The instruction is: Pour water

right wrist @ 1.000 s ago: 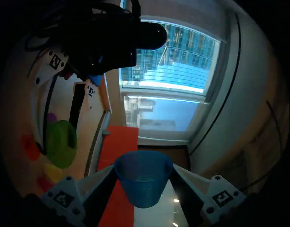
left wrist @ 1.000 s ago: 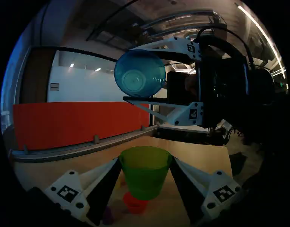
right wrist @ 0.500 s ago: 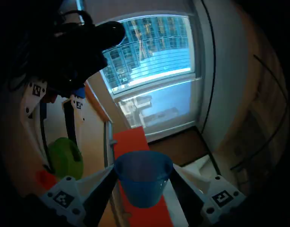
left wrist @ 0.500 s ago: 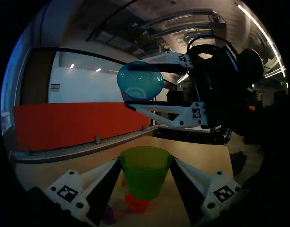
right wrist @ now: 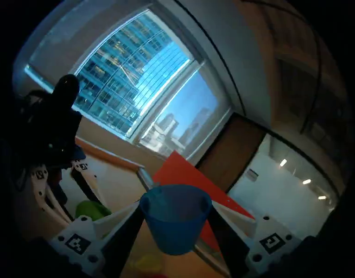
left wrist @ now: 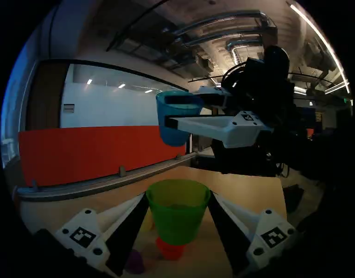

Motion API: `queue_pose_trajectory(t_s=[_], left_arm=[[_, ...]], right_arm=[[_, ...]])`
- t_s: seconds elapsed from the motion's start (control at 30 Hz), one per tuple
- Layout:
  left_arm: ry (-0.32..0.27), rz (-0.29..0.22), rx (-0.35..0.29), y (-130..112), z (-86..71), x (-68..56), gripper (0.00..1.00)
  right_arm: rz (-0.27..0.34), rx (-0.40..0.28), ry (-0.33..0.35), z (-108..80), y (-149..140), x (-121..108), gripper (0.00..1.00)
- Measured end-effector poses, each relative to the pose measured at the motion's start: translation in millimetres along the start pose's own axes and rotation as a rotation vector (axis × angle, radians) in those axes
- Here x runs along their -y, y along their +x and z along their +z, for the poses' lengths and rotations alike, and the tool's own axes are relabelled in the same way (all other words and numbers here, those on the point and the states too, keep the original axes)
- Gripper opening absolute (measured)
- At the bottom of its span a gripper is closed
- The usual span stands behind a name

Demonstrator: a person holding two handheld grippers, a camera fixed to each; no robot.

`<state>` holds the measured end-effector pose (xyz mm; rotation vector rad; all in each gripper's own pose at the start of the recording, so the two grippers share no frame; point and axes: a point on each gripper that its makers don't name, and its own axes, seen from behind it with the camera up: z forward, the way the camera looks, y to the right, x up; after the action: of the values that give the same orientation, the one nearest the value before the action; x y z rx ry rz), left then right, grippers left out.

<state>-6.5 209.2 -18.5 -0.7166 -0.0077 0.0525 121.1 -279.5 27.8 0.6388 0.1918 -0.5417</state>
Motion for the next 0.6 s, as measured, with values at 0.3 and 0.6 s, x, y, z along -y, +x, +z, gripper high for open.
queue_pose_trajectory(t_s=[0.3,0.6], left_arm=[[0.021,0.008,0.016,-5,-4.9,10.9,0.88],[0.035,0.013,0.082,-32,-13.1,18.3,0.88]], right_arm=[[0.234,0.008,0.054,-10.3,-10,4,0.9],[0.337,0.087,0.055,-24.1,-58,1,0.9]])
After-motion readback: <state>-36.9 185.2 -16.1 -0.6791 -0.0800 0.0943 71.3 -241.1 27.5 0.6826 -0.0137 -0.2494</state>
